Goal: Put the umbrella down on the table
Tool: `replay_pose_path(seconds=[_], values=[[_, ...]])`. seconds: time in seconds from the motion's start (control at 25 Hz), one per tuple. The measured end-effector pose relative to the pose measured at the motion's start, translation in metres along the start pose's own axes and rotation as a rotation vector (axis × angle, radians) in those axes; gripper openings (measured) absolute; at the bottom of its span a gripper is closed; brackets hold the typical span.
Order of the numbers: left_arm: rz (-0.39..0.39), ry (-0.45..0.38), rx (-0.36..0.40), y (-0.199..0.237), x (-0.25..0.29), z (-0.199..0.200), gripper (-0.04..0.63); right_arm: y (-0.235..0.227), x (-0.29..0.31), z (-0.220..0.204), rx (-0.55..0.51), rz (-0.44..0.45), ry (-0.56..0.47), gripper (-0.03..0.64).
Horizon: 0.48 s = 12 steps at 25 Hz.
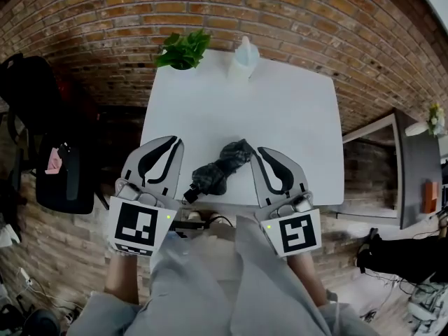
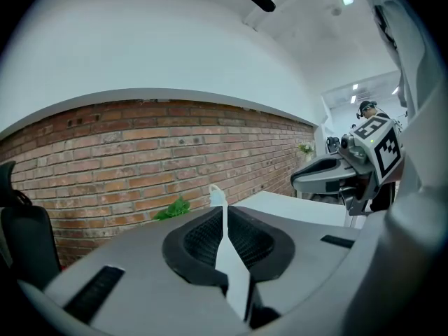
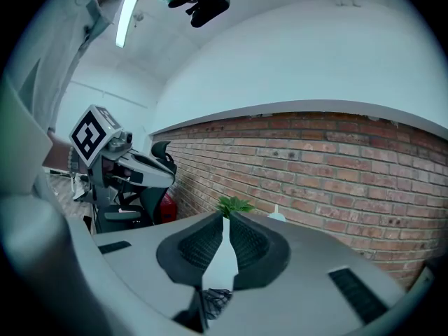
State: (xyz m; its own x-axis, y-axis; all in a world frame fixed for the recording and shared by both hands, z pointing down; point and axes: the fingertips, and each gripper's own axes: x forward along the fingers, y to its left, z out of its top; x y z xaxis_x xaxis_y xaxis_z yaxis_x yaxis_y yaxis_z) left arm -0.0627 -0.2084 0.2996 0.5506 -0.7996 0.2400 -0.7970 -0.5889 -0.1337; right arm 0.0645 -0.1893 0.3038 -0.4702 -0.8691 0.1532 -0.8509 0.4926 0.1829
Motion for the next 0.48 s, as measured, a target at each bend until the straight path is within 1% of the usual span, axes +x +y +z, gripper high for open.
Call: replay_pose_path(seconds=[0.48], values=[[0.011,0.042,0.035,-0.002,-0.008,-0.016,0.037,0.011,-0.003,0.002,-0.008,0.016,-0.009,0.057]])
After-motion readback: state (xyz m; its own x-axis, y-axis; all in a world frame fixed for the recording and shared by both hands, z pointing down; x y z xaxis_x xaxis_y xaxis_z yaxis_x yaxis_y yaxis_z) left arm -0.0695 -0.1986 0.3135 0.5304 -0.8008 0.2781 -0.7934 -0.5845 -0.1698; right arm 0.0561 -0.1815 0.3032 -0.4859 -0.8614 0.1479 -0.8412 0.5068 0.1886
